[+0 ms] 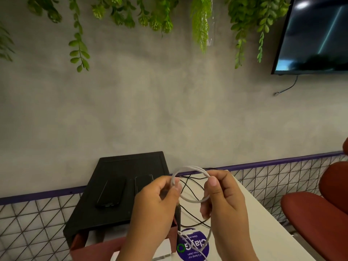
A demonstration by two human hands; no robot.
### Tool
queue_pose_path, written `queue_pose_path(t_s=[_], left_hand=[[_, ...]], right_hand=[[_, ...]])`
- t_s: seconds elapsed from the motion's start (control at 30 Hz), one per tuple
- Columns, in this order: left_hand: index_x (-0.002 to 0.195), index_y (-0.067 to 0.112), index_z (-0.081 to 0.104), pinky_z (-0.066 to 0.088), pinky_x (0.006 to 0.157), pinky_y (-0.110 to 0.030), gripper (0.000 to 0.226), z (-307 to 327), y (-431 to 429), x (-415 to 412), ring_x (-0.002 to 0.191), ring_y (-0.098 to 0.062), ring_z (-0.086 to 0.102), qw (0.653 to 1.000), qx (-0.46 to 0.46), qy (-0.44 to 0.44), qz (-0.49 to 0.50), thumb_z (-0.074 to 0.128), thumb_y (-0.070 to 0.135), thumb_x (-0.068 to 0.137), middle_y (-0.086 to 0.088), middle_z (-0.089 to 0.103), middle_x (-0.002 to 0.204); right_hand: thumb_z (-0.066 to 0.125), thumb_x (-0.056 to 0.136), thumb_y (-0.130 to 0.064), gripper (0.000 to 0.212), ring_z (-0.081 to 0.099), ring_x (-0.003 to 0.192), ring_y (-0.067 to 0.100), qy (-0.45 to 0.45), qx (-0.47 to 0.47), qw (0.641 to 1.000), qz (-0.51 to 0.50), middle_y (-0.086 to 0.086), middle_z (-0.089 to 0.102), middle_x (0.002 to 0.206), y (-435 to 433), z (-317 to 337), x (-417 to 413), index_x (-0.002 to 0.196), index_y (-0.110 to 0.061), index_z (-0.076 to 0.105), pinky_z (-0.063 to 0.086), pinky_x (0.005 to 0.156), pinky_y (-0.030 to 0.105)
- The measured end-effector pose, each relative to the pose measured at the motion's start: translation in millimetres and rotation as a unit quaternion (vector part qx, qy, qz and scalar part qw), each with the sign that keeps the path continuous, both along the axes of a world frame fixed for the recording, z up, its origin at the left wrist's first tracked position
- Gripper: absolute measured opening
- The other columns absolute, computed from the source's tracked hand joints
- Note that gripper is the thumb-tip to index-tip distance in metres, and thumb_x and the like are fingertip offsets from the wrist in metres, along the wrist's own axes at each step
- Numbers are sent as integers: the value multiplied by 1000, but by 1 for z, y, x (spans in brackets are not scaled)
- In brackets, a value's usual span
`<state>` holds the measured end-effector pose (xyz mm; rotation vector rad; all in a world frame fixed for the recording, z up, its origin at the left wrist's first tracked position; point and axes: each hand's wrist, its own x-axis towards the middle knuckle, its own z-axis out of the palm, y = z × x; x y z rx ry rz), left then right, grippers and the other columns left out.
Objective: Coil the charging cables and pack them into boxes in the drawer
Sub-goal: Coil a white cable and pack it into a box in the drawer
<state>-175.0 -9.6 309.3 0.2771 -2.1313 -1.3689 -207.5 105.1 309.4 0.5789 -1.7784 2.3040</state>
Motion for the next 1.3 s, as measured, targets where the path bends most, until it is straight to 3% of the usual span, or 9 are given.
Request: queue_pose_path(t_s=[0.17,0.33,0.4,0.53,0.73,0.87,1.03,1.13,1.3], left_hand=[[96,35,60,46,58,-5,14,-5,-3,-4,80,4,61,996,-7,60,71,62,32,83,12,65,97],[131,28,50,40,83,-9,46,-4,-1,-5,106,1,50,996,-25,52,70,57,35,86,9,55,128],[134,31,46,38,77,-3,43,-3,4,-4,100,6,50,999,-9,24,29,50,35,91,15,56,122],[101,36,64,53,81,-23,23,3,10,-1,87,-6,68,993,102,21,-55,43,32,93,7,73,92],[60,14,67,51,71,-32,30,17,12,14,70,-21,69,922,330,19,-202,48,32,74,-11,64,60],[44,14,54,45,89,-39,33,15,9,16,85,-22,64,912,330,-15,-244,48,31,72,-10,66,72],[65,9,73,45,89,-31,33,9,3,11,97,-17,64,934,291,-17,-208,51,35,67,-3,73,87],[82,14,76,49,83,-33,34,13,0,12,80,-21,68,926,314,3,-210,51,33,69,-12,71,77],[80,-2,73,48,50,-28,39,12,-5,14,32,-9,28,809,483,-9,-334,76,36,68,1,30,38]], right_hand=[[46,88,-24,18,41,38,7,4,18,1000,10,-4,49,50,2,0,1,78,-16,58,34,36,16],[47,84,-28,19,37,37,6,9,14,999,34,-4,47,50,0,2,2,76,-16,59,31,35,15],[46,88,-23,19,37,38,7,5,12,999,36,-4,46,51,0,1,0,75,-15,59,32,35,15],[45,91,-21,22,41,39,8,-3,8,999,33,-3,47,51,1,-2,-5,74,-19,59,33,38,16],[43,94,-17,23,45,42,9,-30,-11,998,47,-3,52,56,2,-1,-10,78,-13,59,38,40,18],[44,94,-15,24,43,41,9,-31,-20,999,32,-1,49,54,7,2,-13,74,-8,57,36,39,18],[54,92,-17,25,36,44,5,-2,8,1000,12,-6,44,52,10,0,-18,68,-20,63,32,41,17],[59,87,-25,25,41,48,2,67,90,994,-4,-13,50,50,9,0,-16,63,-29,63,34,49,14],[57,79,-34,12,53,59,-2,152,135,979,-21,-23,57,58,8,5,-12,69,-33,64,36,51,5]])
